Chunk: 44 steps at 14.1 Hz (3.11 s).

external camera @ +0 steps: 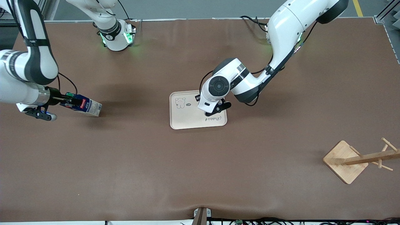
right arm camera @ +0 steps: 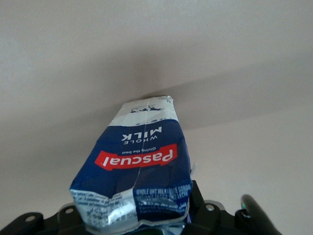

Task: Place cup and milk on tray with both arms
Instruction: 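Carry the mug and milk carton toward the white tray with both grippers, then release the mug on the tray and withdraw the left gripper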

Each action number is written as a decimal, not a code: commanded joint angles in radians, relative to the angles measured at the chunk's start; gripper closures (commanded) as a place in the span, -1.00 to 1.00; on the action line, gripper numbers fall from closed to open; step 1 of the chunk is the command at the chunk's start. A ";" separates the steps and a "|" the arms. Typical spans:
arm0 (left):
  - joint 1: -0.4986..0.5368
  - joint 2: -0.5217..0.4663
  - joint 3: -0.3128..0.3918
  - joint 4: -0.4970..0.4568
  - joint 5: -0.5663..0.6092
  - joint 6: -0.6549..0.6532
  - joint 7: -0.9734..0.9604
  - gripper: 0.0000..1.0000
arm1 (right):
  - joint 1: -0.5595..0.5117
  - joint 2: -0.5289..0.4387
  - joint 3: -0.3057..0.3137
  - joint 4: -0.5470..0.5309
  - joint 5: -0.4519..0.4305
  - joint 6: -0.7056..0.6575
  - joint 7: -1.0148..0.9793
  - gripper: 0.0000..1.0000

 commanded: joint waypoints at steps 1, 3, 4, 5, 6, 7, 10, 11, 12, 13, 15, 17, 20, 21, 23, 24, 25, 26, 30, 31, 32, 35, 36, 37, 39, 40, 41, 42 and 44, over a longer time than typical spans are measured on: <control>-0.012 0.034 0.008 0.036 0.008 -0.029 0.006 1.00 | 0.010 0.115 0.005 0.243 -0.002 -0.196 0.003 1.00; -0.012 0.060 0.010 0.040 0.009 -0.020 0.009 1.00 | 0.084 0.133 0.006 0.286 0.003 -0.198 0.032 1.00; -0.012 0.073 0.011 0.043 0.009 -0.020 0.011 1.00 | 0.145 0.136 0.006 0.296 0.005 -0.198 0.049 1.00; -0.012 0.083 0.011 0.050 0.009 -0.020 0.011 0.72 | 0.188 0.136 0.006 0.300 0.008 -0.197 0.073 1.00; -0.012 0.085 0.011 0.053 0.011 -0.020 0.011 0.43 | 0.217 0.136 0.006 0.305 0.029 -0.186 0.122 1.00; -0.009 0.082 0.011 0.056 0.011 -0.020 0.009 -0.36 | 0.240 0.142 0.006 0.326 0.067 -0.180 0.174 1.00; 0.002 0.065 0.011 0.101 0.017 -0.029 0.030 -1.00 | 0.360 0.153 0.006 0.358 0.086 -0.183 0.299 1.00; 0.010 0.047 0.011 0.119 0.032 -0.035 0.031 -1.00 | 0.390 0.153 0.006 0.366 0.087 -0.180 0.345 1.00; 0.028 0.027 0.011 0.134 0.057 -0.066 0.032 -1.00 | 0.418 0.158 0.008 0.377 0.103 -0.180 0.371 1.00; 0.060 0.006 0.005 0.151 0.081 -0.116 0.034 -1.00 | 0.446 0.165 0.008 0.394 0.142 -0.181 0.357 1.00; 0.106 -0.065 0.005 0.188 0.094 -0.231 0.093 -1.00 | 0.492 0.193 0.006 0.432 0.245 -0.183 0.394 1.00; 0.195 -0.171 0.005 0.187 0.095 -0.326 0.234 -1.00 | 0.536 0.217 0.006 0.437 0.307 -0.166 0.431 1.00; 0.319 -0.296 0.005 0.188 0.095 -0.523 0.465 -1.00 | 0.662 0.230 0.003 0.478 0.285 -0.085 0.496 1.00; 0.365 -0.326 0.005 0.187 0.095 -0.546 0.542 -1.00 | 0.681 0.237 0.003 0.492 0.244 -0.074 0.527 1.00; 0.447 -0.372 0.010 0.187 0.098 -0.563 0.635 -1.00 | 0.728 0.260 0.005 0.518 0.137 -0.071 0.540 1.00; 0.482 -0.386 0.011 0.187 0.100 -0.563 0.635 -1.00 | 0.751 0.268 0.003 0.518 0.117 -0.066 0.549 1.00; 0.517 -0.396 0.011 0.188 0.113 -0.563 0.636 -1.00 | 0.759 0.273 0.003 0.518 0.104 -0.054 0.570 1.00; 0.549 -0.407 0.011 0.188 0.117 -0.563 0.638 -1.00 | 0.760 0.279 0.003 0.515 0.095 -0.037 0.589 1.00; 0.623 -0.462 0.010 0.190 0.117 -0.559 0.690 -1.00 | 0.837 0.323 0.003 0.509 0.080 0.015 0.673 1.00; 0.626 -0.475 0.011 0.190 0.118 -0.557 0.693 -1.00 | 0.858 0.337 0.003 0.509 0.043 0.017 0.688 1.00; 0.628 -0.482 0.007 0.190 0.135 -0.557 0.695 -1.00 | 0.877 0.349 0.003 0.507 0.017 0.020 0.702 1.00; 0.628 -0.530 0.005 0.187 0.164 -0.551 0.709 -1.00 | 0.900 0.382 0.003 0.506 0.017 0.053 0.739 0.85; 0.628 -0.550 0.007 0.184 0.164 -0.551 0.712 -1.00 | 0.905 0.388 0.003 0.506 0.017 0.063 0.759 0.65; 0.631 -0.561 0.008 0.182 0.163 -0.551 0.725 -1.00 | 0.908 0.391 0.005 0.503 0.018 0.069 0.765 0.62; 0.655 -0.579 0.008 0.181 0.163 -0.549 0.779 -1.00 | 0.914 0.391 0.005 0.498 0.018 0.069 0.765 0.31; 0.668 -0.587 0.008 0.181 0.163 -0.549 0.803 -1.00 | 0.914 0.392 0.005 0.498 0.018 0.067 0.765 0.14; 0.680 -0.594 0.008 0.179 0.163 -0.548 0.831 -1.00 | 0.914 0.392 0.005 0.498 0.018 0.066 0.764 -0.22; 0.692 -0.597 0.008 0.181 0.158 -0.548 0.859 -1.00 | 0.914 0.391 0.005 0.498 0.018 0.064 0.758 -0.99; 0.728 -0.625 0.013 0.176 0.144 -0.548 0.908 -1.00 | 0.911 0.389 0.003 0.501 0.017 0.060 0.753 -1.00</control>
